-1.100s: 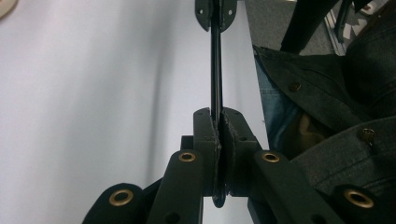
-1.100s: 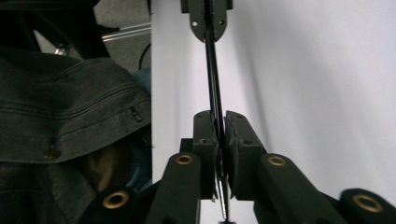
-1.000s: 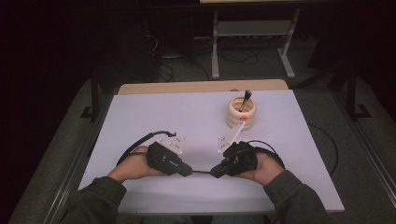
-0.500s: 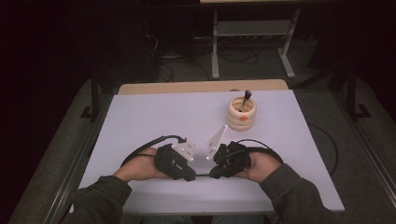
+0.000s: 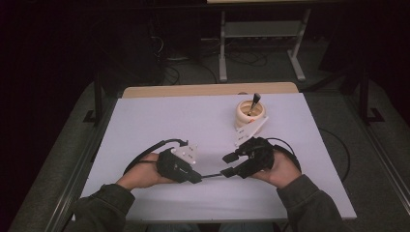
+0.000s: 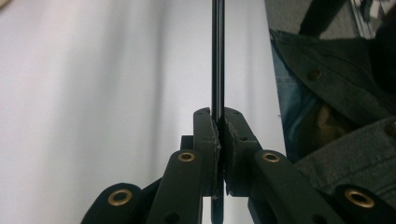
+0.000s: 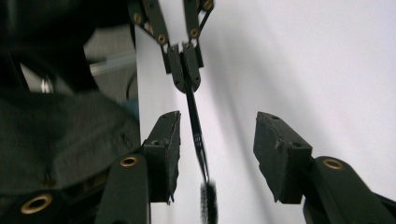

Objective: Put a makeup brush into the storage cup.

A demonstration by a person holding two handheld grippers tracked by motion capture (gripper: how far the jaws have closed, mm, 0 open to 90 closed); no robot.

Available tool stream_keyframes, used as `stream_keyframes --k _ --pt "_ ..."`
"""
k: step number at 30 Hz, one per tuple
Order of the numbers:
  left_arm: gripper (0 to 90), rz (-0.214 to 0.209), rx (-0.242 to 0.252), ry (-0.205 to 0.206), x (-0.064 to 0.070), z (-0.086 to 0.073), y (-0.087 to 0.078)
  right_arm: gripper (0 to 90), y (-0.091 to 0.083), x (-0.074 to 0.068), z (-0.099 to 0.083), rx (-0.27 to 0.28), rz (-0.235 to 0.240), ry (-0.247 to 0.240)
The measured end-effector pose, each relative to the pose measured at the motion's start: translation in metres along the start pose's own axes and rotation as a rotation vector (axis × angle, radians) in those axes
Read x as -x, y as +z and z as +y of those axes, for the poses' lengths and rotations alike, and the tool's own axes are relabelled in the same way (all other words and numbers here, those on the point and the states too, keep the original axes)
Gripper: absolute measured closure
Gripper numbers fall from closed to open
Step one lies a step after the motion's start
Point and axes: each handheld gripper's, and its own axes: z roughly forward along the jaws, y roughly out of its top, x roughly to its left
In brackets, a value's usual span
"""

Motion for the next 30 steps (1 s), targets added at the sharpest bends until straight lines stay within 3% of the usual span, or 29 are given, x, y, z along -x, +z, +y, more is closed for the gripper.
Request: stream_keyframes --k 1,5,14,18,20,23,24,30 --pt "85.1 0.006 0.005 -0.002 -0.001 0.000 -0.001 47.3 -0.007 0.003 -0.011 0.069 -0.011 0.046" --pt "85.1 0.028 0.059 -0.024 -0.005 0.000 -0.007 46.5 -0.011 0.007 -0.021 0.121 -0.013 0.086" --pt "85.0 0.060 0.148 -0.072 -0.012 0.000 -0.015 47.4 -0.001 0.009 -0.027 0.177 -0.011 0.120" --pt "85.0 0.065 0.161 -0.061 -0.011 0.003 -0.015 52.6 0.003 0.010 -0.025 0.207 -0.010 0.121" --pt "85.0 0.066 0.161 -0.056 -0.011 0.004 -0.014 57.8 0.004 0.012 -0.023 0.250 0.010 0.135" --pt "85.0 0.065 0.164 -0.051 -0.011 0.005 -0.013 63.0 0.004 0.014 -0.022 0.270 0.029 0.142" --pt "85.0 0.064 0.162 -0.048 -0.011 0.005 -0.013 68.7 0.004 0.016 -0.023 0.287 0.056 0.155" --pt "84.9 0.067 0.134 -0.034 -0.010 0.006 -0.009 82.0 0.007 0.018 -0.023 0.273 0.097 0.146"
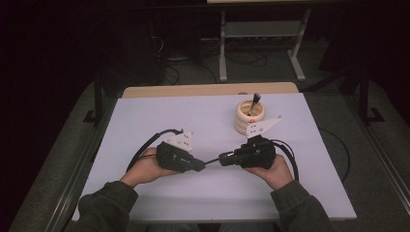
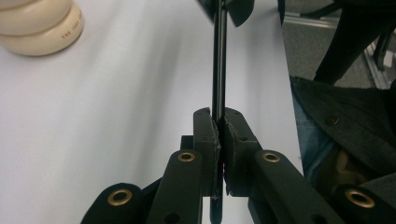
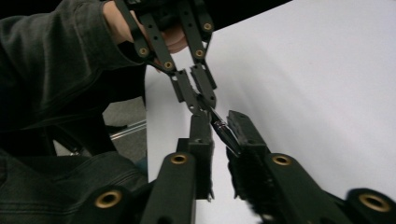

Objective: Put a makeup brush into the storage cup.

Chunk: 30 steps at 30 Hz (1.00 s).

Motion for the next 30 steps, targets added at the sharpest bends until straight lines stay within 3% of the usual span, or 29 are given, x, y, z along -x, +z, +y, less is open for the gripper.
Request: stream_keyframes --k 4,7,9,11,12,14,17,21,24,26,30 --pt "84.1 -0.012 -0.029 0.011 0.000 0.000 0.003 84.7 0.002 -0.001 0.001 -0.010 0.034 -0.005" --pt "69.4 -0.019 -0.046 -0.005 0.000 0.001 0.006 84.9 0.003 -0.002 0.001 -0.035 0.022 -0.022" --pt "67.6 -0.009 -0.064 0.006 0.003 0.003 0.010 85.0 0.006 -0.005 0.003 -0.089 -0.002 -0.036" --pt "70.3 -0.011 -0.073 0.022 0.005 0.006 0.012 84.9 0.008 -0.010 0.006 -0.146 -0.044 -0.058" --pt "70.3 -0.008 -0.080 0.031 0.005 0.007 0.013 84.9 0.008 -0.010 0.006 -0.146 -0.044 -0.058" --pt "72.4 -0.009 -0.093 0.042 0.006 0.008 0.014 84.9 0.010 -0.012 0.010 -0.188 -0.079 -0.110" --pt "78.3 -0.005 -0.097 0.044 0.008 0.008 0.015 84.9 0.012 -0.017 0.015 -0.219 -0.083 -0.131" --pt "85.3 0.008 -0.087 0.057 0.010 0.008 0.014 84.7 0.013 -0.021 0.019 -0.210 -0.076 -0.142" --pt "85.7 0.020 -0.049 0.048 0.010 0.007 0.011 79.4 0.011 -0.019 0.019 -0.153 -0.079 -0.150" --pt "85.8 0.029 -0.024 0.033 0.008 0.006 0.009 73.8 0.007 -0.019 0.016 -0.087 -0.076 -0.096" --pt "85.8 0.049 0.009 0.002 0.005 0.005 0.007 73.2 0.007 -0.019 0.013 -0.063 -0.084 -0.092"
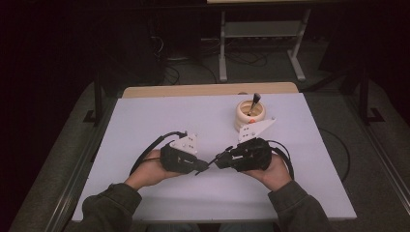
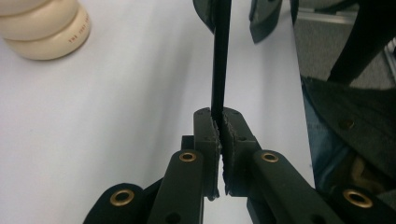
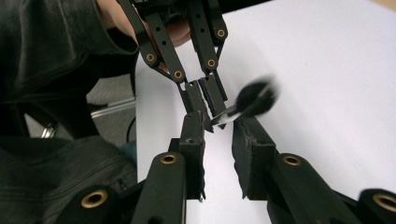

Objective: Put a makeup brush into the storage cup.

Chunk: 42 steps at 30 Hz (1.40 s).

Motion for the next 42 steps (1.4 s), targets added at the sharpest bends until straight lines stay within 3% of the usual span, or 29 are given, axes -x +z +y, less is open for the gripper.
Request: stream_keyframes --k 8,12,14,19,32,42 --pt "85.6 0.005 0.027 -0.020 -0.001 0.002 0.001 84.4 0.002 0.004 0.000 0.093 -0.016 0.018" --pt "83.6 0.003 0.026 -0.029 -0.001 0.001 0.002 85.0 0.002 0.003 0.002 0.076 -0.017 0.020" --pt "73.5 0.011 0.012 -0.048 -0.001 0.000 0.003 85.1 0.002 0.002 0.005 0.042 -0.022 0.020" --pt "66.6 0.024 0.008 -0.054 -0.001 -0.002 0.001 85.1 0.002 0.003 0.008 -0.005 -0.044 0.019" --pt "58.8 0.086 0.009 -0.093 0.002 -0.012 -0.005 85.2 -0.004 0.011 0.009 -0.066 -0.084 0.039" --pt "57.3 0.081 0.010 -0.099 0.002 -0.013 -0.004 85.2 -0.005 0.013 0.010 -0.078 -0.089 0.042"
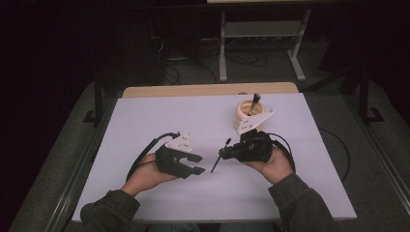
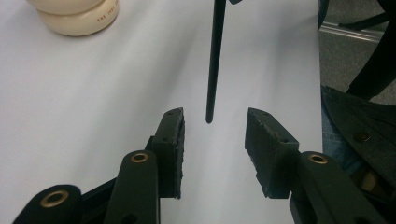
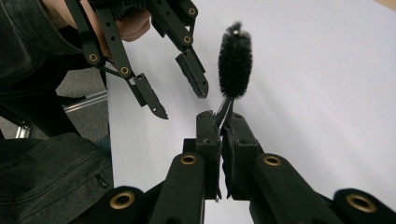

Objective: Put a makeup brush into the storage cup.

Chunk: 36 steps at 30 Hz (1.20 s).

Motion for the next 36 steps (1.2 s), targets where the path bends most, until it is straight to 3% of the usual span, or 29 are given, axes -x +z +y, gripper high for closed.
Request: stream_keyframes --k 16,36 --pt "53.7 0.010 0.011 -0.020 -0.005 -0.007 -0.004 85.1 -0.001 0.011 0.001 -0.024 -0.015 0.016" --pt "48.8 0.051 0.034 -0.037 -0.002 -0.018 -0.013 85.1 -0.021 0.029 -0.001 -0.046 -0.080 0.047"
